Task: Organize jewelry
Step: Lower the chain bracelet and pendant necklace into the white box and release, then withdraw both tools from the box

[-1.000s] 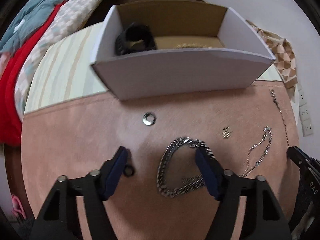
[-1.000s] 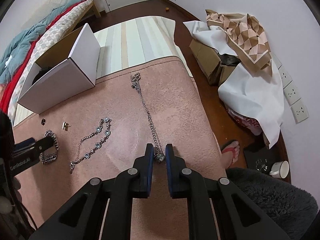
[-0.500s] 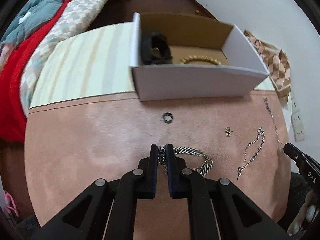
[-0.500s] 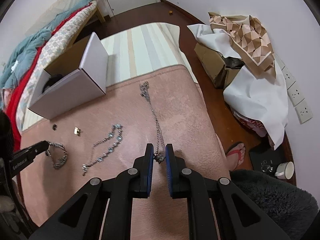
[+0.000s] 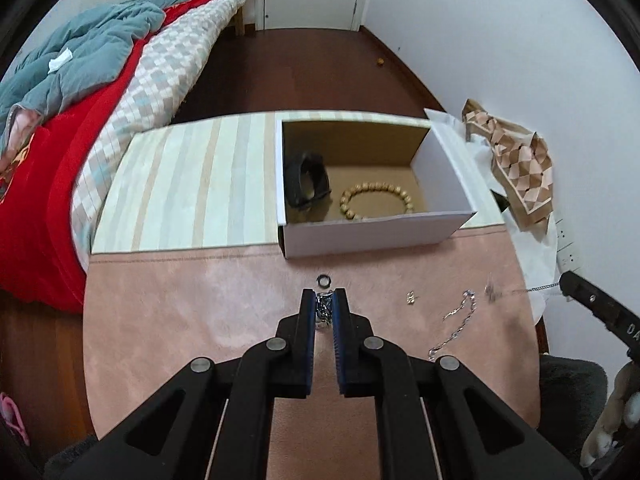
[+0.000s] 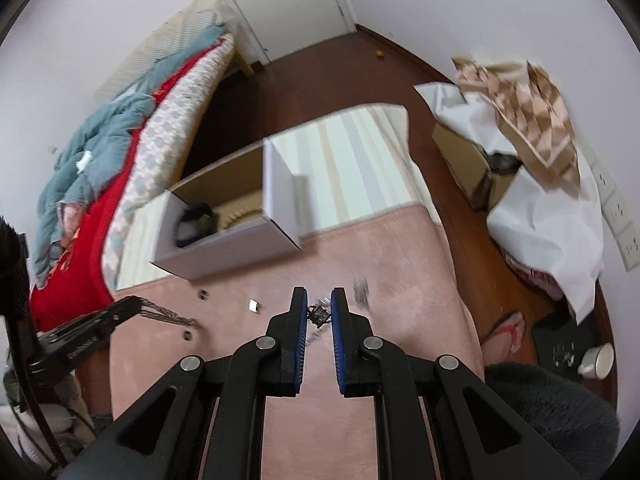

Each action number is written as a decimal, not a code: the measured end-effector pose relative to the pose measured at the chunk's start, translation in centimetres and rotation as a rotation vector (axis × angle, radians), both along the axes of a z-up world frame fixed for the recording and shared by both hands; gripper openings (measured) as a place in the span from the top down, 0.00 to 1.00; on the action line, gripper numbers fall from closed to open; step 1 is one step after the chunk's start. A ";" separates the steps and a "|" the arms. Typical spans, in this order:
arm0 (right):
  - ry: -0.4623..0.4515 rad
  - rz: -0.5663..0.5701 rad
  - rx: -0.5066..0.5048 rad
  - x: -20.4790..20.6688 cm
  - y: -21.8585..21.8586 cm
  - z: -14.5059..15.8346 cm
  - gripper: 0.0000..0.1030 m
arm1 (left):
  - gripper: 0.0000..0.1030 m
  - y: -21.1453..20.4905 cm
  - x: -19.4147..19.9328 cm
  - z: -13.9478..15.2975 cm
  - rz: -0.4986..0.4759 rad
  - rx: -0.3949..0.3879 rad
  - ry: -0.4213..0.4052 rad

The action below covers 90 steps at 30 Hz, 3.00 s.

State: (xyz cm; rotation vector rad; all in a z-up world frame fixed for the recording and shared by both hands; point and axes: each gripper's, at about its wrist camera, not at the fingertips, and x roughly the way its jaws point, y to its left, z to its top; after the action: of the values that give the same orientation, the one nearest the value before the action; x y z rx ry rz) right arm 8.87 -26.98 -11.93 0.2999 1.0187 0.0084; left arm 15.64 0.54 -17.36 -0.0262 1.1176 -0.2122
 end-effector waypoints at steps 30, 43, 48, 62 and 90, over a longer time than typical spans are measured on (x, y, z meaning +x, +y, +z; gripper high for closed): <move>0.012 0.256 -0.121 20.2 9.8 4.1 0.88 | 0.95 -0.4 11.7 1.2 -0.021 -0.103 0.059; 0.189 0.239 -0.206 23.0 9.0 -2.2 0.43 | 0.88 -0.3 12.4 -1.7 0.060 -0.036 0.180; 0.169 0.197 -0.219 21.5 8.1 -1.3 0.37 | 0.46 0.6 12.3 0.2 0.106 0.034 0.104; 0.154 0.146 -0.365 14.4 8.3 -1.5 0.00 | 0.03 2.4 8.4 1.7 0.189 0.222 -0.091; -0.086 0.093 -0.373 3.7 10.6 8.9 0.00 | 0.03 2.8 -1.9 10.2 0.207 0.170 -0.293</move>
State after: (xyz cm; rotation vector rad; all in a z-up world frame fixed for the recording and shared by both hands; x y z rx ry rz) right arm 12.59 -16.39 -2.98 -0.0871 0.9277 -0.0828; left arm 13.72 3.35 -7.18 0.0397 0.8307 0.0644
